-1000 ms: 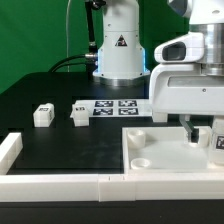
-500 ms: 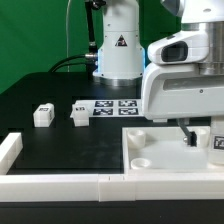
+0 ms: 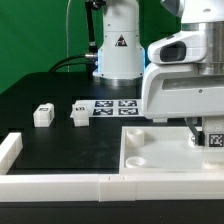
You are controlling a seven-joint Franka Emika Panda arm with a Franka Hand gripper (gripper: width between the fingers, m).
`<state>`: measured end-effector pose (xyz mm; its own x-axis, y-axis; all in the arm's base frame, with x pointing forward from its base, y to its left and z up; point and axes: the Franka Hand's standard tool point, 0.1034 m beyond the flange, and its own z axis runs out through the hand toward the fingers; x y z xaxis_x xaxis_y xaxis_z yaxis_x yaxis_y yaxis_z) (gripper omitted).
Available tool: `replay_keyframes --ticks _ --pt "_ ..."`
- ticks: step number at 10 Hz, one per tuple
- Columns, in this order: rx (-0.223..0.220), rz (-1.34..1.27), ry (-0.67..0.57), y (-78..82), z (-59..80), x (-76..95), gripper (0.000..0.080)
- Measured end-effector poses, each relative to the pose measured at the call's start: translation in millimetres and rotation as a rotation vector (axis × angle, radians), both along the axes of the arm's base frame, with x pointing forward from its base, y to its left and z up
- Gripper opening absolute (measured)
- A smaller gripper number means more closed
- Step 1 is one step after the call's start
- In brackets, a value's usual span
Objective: Assemble one leg
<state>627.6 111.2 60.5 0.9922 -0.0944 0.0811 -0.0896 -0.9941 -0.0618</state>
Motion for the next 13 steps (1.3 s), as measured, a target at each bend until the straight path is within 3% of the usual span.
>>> replay_keyframes --ticks 2,5,10,11,12,13 --pt "0.04 -0.393 0.023 5.0 -1.3 -2.0 0.0289" --pt "0.078 -0.785 0.052 4.3 -2.5 -2.5 0.029" --pt "0.12 -1.257 0.09 6.0 -2.9 -2.9 0.029" --pt "0.132 -1.31 0.1 7.8 -3.1 -3.2 0.0371" --pt "0.13 -1.272 0.098 8.2 -3.1 -3.3 0.0515" --pt "0.133 -1.221 0.085 9.2 -2.8 -2.5 0.0515"
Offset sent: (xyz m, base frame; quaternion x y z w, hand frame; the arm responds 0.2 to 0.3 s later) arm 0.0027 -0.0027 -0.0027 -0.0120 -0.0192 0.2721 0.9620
